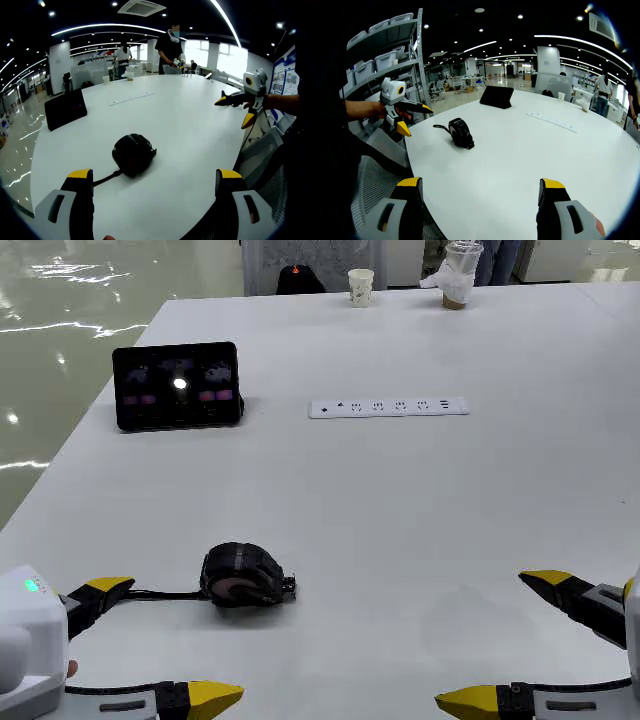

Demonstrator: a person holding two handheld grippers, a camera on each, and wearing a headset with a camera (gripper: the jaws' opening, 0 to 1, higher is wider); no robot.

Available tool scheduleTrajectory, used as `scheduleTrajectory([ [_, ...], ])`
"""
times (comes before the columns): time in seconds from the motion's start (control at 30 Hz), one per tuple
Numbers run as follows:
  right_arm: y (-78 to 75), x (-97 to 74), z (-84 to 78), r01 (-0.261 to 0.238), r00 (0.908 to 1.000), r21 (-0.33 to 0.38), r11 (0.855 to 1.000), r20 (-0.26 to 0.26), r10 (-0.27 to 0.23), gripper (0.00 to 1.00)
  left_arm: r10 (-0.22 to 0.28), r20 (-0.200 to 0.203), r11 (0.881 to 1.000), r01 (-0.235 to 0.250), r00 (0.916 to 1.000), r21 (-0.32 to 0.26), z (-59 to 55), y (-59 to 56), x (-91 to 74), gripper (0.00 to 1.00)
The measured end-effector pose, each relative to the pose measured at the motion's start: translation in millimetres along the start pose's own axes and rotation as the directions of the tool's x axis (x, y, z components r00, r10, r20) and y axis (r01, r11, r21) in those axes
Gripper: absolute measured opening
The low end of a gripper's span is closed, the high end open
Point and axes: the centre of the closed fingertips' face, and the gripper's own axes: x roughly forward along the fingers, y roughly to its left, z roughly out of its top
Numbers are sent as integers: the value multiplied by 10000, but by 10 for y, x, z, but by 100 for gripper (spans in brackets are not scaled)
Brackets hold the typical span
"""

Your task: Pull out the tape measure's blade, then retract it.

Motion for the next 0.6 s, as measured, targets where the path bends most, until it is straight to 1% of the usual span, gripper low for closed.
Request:
scheduleTrajectory([
  [0.43, -6, -12, 5, 32, 10000, 2, 10000, 51, -32, 97, 10, -50, 10000, -10, 10000, 44, 0, -10, 5, 99],
  [0.6, -3, -6, -16, -11, 10000, -116, 9999, -5, 11, 97, -24, -62, 10000, 24, 10000, 67, 2, -18, 9, 99],
])
